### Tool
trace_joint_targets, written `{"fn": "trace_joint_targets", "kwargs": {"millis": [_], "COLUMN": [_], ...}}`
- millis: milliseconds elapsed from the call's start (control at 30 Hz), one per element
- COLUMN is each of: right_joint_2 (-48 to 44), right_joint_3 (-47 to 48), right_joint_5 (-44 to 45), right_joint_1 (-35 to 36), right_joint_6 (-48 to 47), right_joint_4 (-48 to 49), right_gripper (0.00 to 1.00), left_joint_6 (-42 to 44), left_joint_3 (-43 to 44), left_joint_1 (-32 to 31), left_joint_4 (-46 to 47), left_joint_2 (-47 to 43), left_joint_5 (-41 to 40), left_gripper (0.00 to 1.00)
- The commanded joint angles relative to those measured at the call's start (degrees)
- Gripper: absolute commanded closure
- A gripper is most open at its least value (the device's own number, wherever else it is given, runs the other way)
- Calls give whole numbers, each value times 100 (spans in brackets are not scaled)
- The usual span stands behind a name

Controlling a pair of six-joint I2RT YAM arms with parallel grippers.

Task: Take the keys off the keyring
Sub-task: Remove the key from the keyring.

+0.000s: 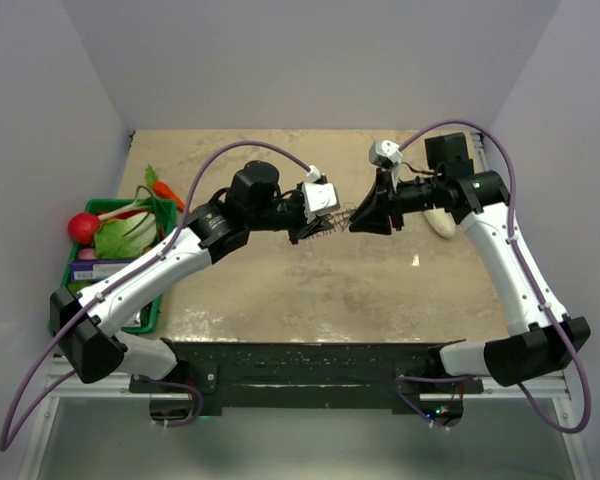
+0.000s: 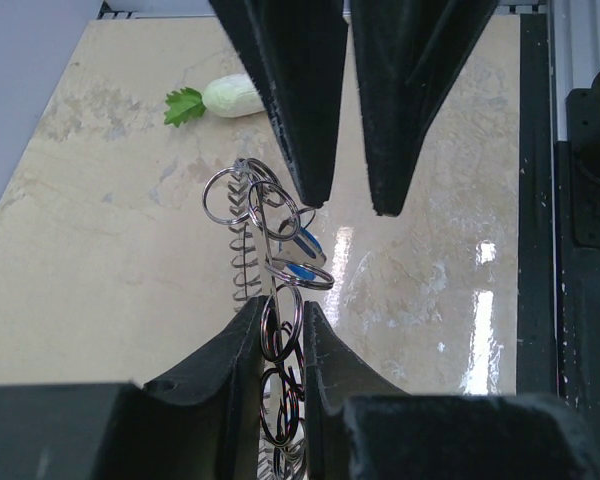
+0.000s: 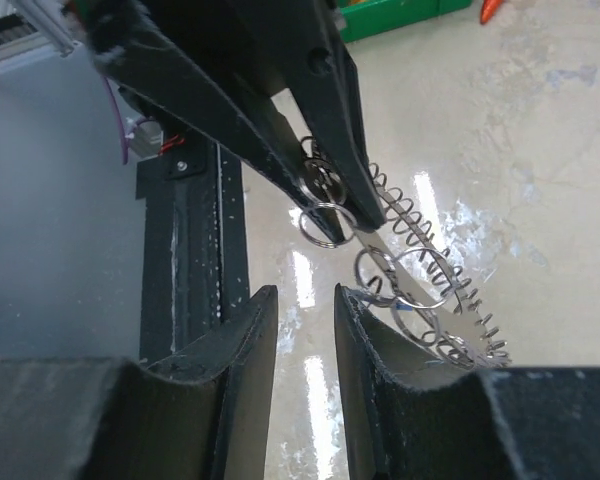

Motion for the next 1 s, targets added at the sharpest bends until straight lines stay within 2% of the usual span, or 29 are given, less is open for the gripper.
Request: {"fn": "trace_joint_targets", "kwargs": {"millis": [0, 433, 833, 967], "right_joint_2": [131, 623, 659, 492], "right_joint_3": [116, 486, 574, 259], "right_joint_5": [-605, -1151, -870, -755], "right_joint_1": [-219, -483, -474, -474], "right_joint_6": [-161, -566, -347, -14], "right_joint_4": [-221, -846, -671, -102], "right_gripper": [68, 63, 63, 63], "left_joint_6": [-81, -90, -160, -160], "left_joint_3": [105, 105, 149, 140], "left_joint_1": [50, 67, 67, 67], "left_joint_4": [341, 315, 332, 315], "left_joint_2": [-219, -236, -140, -148], "left_joint_5": [230, 345, 450, 459], "left_gripper": [100, 100, 100, 100]}}
